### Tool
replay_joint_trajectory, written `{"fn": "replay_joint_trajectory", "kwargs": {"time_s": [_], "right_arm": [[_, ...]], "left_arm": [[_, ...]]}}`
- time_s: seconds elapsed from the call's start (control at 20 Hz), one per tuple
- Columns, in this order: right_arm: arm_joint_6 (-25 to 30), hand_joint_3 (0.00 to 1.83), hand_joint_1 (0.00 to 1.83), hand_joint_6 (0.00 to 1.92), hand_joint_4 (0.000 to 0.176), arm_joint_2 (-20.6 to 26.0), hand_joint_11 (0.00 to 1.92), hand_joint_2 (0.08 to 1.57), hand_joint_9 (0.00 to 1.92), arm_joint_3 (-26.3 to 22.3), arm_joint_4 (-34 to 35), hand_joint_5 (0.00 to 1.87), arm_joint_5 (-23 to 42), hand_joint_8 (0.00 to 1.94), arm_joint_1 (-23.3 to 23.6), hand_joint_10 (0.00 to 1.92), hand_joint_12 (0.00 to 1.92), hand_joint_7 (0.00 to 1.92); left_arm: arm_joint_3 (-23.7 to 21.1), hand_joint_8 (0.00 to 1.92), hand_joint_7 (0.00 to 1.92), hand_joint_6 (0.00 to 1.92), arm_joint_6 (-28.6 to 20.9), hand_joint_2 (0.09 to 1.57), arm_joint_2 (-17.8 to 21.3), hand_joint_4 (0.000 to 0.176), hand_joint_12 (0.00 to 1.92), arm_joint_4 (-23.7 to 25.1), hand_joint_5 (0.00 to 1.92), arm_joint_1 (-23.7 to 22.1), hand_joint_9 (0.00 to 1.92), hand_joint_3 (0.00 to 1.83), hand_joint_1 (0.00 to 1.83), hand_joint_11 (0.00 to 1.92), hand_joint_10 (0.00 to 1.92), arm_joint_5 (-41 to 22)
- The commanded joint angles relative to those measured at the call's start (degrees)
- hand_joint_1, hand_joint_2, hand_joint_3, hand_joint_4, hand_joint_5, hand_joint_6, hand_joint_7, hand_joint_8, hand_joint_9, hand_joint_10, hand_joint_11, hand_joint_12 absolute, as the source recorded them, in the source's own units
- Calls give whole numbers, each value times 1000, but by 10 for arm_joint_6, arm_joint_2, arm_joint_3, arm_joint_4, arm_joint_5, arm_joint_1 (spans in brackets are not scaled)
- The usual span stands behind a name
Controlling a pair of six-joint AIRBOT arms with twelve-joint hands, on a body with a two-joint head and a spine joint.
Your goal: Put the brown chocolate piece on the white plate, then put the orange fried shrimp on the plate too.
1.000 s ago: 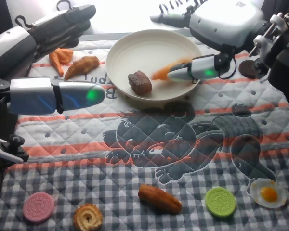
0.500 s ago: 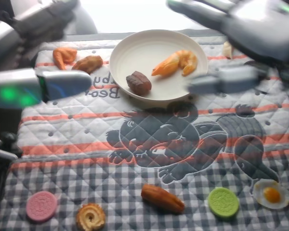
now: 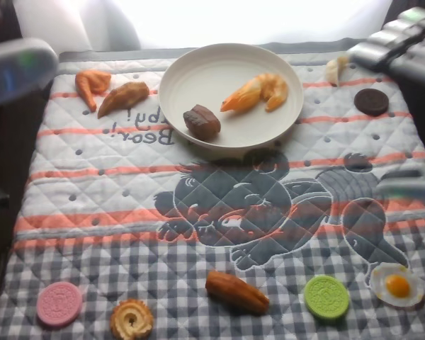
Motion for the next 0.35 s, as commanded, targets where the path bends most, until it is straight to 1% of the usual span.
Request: {"fn": "replay_joint_trajectory", "kwargs": {"time_s": [0.0, 0.05, 0.1, 0.15, 0.2, 0.25, 0.3], "right_arm": [[5, 0, 524, 1, 95, 9, 110, 1017, 267, -7, 7, 205, 132, 2, -4, 9, 101, 301], [5, 0, 506, 7, 91, 16, 82, 1040, 347, -14, 8, 244, 162, 5, -16, 1, 345, 347], [4, 0, 536, 6, 36, 21, 94, 1078, 442, -20, 6, 279, 185, 11, -25, 3, 589, 437], [3, 12, 522, 1, 22, 24, 104, 1121, 436, -24, 0, 259, 205, 2, -29, 0, 641, 434], [1, 0, 541, 1, 30, 25, 114, 1159, 393, -28, -7, 265, 225, 4, -31, 1, 527, 406], [-3, 2, 678, 0, 15, 29, 136, 1156, 349, -37, -13, 226, 236, 0, -31, 0, 401, 344], [-17, 25, 427, 5, 33, 32, 79, 1212, 265, -50, -20, 136, 236, 7, -26, 4, 345, 217]], "left_arm": [[-5, 6, 164, 3, -10, 873, 4, 176, 23, 19, 78, -4, 170, 3, 733, 30, 17, -109], [-7, 1, 159, 1, -10, 905, 7, 175, 14, 26, 77, -4, 146, 16, 758, 5, 4, -128], [-9, 5, 185, 0, -10, 928, 8, 120, 472, 31, 57, -5, 207, 0, 598, 0, 21, -142], [-10, 8, 199, 5, -11, 958, 9, 105, 569, 34, 66, -5, 215, 4, 536, 0, 21, -154], [-10, 5, 231, 5, -13, 982, 9, 95, 598, 37, 101, -6, 239, 8, 522, 0, 17, -168], [-11, 3, 245, 1, -15, 1111, 8, 52, 565, 43, 96, -6, 276, 29, 408, 0, 15, -190], [-11, 4, 264, 22, -15, 1181, 4, 11, 489, 46, 196, -5, 235, 26, 236, 0, 2, -202]]}}
